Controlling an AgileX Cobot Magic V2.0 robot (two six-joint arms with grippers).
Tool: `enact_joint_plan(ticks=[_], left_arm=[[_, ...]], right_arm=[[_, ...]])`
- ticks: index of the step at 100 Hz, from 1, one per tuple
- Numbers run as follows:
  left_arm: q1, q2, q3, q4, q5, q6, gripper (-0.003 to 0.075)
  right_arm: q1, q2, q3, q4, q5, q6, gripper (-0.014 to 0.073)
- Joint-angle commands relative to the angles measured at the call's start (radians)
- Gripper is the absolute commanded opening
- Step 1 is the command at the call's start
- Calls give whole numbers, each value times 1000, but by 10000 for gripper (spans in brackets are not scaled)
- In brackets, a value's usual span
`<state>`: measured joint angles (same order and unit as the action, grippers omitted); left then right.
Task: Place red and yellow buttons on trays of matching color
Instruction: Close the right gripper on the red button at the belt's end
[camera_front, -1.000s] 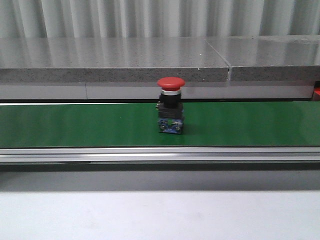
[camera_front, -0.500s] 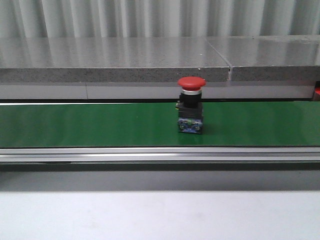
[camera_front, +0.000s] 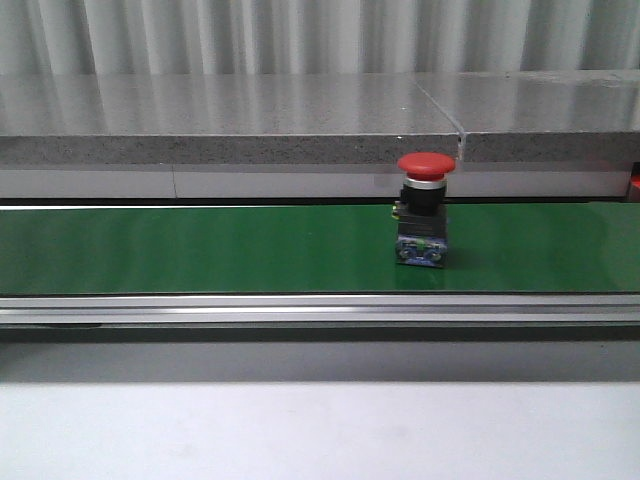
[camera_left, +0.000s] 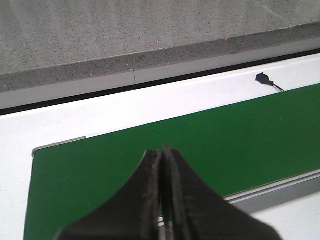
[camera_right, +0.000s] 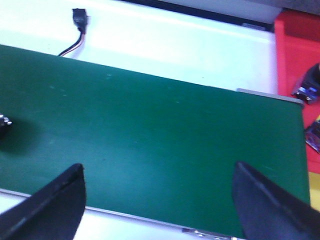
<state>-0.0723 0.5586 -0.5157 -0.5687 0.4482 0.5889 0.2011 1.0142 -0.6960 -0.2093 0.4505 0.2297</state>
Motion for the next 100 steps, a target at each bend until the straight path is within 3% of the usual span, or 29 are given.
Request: enact_joint_plan(ticks=[1, 53, 100], left_arm=[[-8, 0, -27, -29, -56, -3, -20], [-8, 0, -27, -29, -56, -3, -20], [-8, 0, -27, -29, -56, -3, -20]], right_arm=[[25, -15, -22, 6, -44, -12, 615], [147, 134, -137, 74, 34, -52, 615], [178, 329, -270, 173, 88, -162, 614]])
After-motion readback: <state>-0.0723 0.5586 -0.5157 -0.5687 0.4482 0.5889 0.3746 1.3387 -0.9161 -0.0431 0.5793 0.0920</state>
